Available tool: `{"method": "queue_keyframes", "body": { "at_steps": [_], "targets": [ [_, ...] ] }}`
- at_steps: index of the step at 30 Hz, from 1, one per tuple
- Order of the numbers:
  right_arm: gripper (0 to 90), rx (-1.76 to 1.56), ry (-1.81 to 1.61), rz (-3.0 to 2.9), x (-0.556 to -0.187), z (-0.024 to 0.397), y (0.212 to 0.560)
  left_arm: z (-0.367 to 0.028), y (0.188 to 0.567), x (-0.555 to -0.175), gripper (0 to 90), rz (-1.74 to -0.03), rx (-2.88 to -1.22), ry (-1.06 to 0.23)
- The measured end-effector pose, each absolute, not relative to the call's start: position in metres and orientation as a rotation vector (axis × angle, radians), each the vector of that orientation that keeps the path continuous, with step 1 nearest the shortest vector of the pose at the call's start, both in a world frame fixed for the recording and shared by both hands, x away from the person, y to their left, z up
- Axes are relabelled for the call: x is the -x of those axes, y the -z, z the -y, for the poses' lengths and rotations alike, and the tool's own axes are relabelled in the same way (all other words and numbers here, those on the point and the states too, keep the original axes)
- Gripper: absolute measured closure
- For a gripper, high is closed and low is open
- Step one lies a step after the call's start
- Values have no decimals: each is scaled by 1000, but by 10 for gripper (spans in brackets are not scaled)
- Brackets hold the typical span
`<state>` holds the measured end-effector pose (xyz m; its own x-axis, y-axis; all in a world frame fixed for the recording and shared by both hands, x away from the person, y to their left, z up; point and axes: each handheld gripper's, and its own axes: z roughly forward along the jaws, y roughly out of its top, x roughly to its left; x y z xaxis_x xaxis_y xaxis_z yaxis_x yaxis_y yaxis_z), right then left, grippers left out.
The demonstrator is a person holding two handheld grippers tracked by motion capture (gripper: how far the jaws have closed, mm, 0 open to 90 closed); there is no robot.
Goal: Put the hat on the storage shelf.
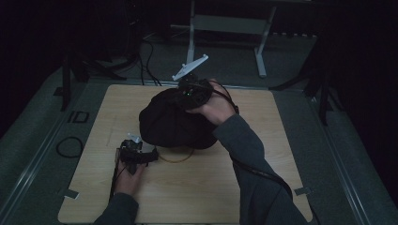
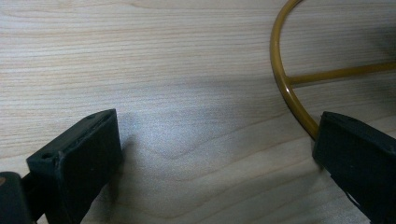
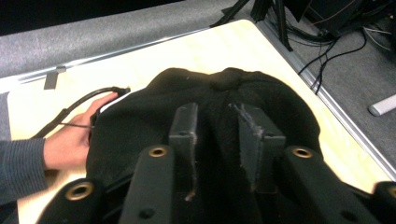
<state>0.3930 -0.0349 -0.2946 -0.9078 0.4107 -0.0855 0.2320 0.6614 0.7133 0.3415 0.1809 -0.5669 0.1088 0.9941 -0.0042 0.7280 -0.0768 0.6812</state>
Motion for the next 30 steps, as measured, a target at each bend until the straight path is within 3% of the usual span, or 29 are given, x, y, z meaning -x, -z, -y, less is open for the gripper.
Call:
{"method": "queue_keyframes", "body": {
  "at_steps": [7, 18, 30],
  "targets": [
    [564, -484, -1139, -2627, -389, 35, 297, -181, 567, -341, 7, -1672, -1863, -654],
    [735, -491, -1137, -2687, -390, 40, 301, -181, 567, -341, 7, -1671, -1863, -652],
    [739, -558, -1188, -2657, -390, 73, 303, -181, 567, -341, 7, -1671, -1863, -652]
  ]
}}
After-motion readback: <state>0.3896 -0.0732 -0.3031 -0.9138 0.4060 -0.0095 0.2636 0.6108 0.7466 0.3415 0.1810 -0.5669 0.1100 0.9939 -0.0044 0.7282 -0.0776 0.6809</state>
